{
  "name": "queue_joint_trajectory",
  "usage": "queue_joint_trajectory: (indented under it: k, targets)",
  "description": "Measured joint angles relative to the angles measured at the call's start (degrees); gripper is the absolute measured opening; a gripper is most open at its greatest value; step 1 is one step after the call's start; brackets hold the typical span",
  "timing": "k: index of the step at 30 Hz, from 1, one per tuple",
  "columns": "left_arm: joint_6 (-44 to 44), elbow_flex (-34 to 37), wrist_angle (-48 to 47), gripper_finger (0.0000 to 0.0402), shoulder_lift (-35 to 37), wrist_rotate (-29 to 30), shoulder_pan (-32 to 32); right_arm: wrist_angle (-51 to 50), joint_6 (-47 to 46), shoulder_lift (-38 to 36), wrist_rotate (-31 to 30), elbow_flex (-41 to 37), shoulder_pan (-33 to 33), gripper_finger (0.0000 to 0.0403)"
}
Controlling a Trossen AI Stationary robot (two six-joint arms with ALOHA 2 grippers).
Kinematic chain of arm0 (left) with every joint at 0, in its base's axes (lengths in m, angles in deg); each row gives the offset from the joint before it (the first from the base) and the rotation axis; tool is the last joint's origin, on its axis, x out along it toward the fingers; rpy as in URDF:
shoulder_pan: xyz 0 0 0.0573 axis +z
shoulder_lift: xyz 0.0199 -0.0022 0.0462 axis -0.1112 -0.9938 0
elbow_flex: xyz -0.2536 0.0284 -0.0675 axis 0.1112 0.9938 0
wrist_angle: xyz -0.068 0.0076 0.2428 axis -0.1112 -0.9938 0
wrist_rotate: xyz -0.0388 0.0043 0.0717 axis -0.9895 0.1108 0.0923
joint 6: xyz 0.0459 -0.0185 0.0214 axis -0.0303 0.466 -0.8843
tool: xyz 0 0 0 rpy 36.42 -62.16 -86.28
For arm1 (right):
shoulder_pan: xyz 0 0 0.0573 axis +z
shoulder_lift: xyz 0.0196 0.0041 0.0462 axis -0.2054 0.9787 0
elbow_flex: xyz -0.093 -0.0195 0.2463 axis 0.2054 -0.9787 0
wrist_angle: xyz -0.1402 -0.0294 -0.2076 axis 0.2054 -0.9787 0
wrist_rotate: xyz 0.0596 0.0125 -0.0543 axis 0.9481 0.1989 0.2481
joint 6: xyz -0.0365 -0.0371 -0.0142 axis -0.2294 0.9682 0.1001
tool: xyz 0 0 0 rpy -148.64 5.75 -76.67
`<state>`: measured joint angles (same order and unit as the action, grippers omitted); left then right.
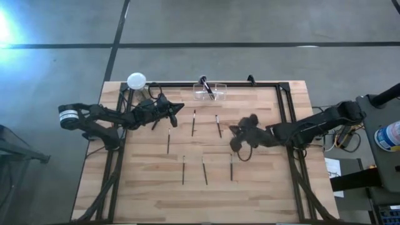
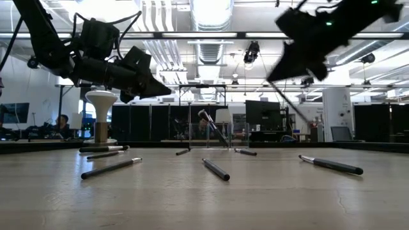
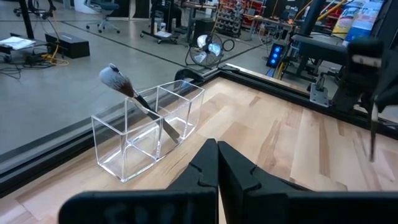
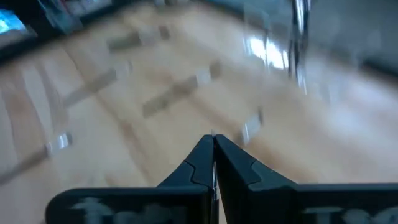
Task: Pick & Place Makeup Brushes
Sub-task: Put the black eyeshadow brush into the transparent organizer
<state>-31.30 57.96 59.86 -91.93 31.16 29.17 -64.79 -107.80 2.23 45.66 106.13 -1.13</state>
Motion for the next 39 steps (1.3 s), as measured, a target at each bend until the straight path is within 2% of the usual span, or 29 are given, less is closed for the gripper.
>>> queue_joint_trajectory:
  k: [3, 6, 9, 13, 19, 23, 30, 39]
  targets:
    - [0.00, 0.01, 0.02, 0.0000, 0.00, -0.18, 0.01, 13.43, 13.24, 1.43, 3.75, -0.87, -4.89, 0.0008]
    - [0.00, 0.00, 0.09, 0.0000, 0.00, -0.18, 0.00, 23.41, 23.56, 2.02, 13.49, -0.88, -12.02, 0.0008]
    - [-0.29, 0.00, 0.15, 0.0000, 0.00, -0.18, 0.02, 30.25, 29.68, 2.12, 22.66, -0.89, -20.33, 0.0008]
    - [-0.59, 0.00, 0.13, 0.0000, 0.00, -0.18, 0.01, 37.86, 33.40, 3.50, 27.45, -0.89, -31.19, 0.0008]
    - [-0.85, 0.00, 0.11, 0.0000, 0.00, -0.18, 0.02, 48.75, 32.96, 10.81, 33.83, 0.95, -43.30, 0.0008]
    - [-0.93, 0.00, 0.10, 0.0000, 0.00, -0.17, 0.02, 52.70, 32.99, 17.13, 34.58, 4.09, -47.05, 0.0008]
    - [-1.32, 0.00, 0.02, 0.0000, 0.00, -0.15, 0.02, 52.87, 33.67, 27.05, 35.97, 10.19, -48.52, 0.0008]
    - [-1.31, 0.00, -1.96, 0.0000, 0.00, -0.67, 0.02, 49.05, 32.82, 30.26, 35.46, 10.91, -48.52, 0.0008]
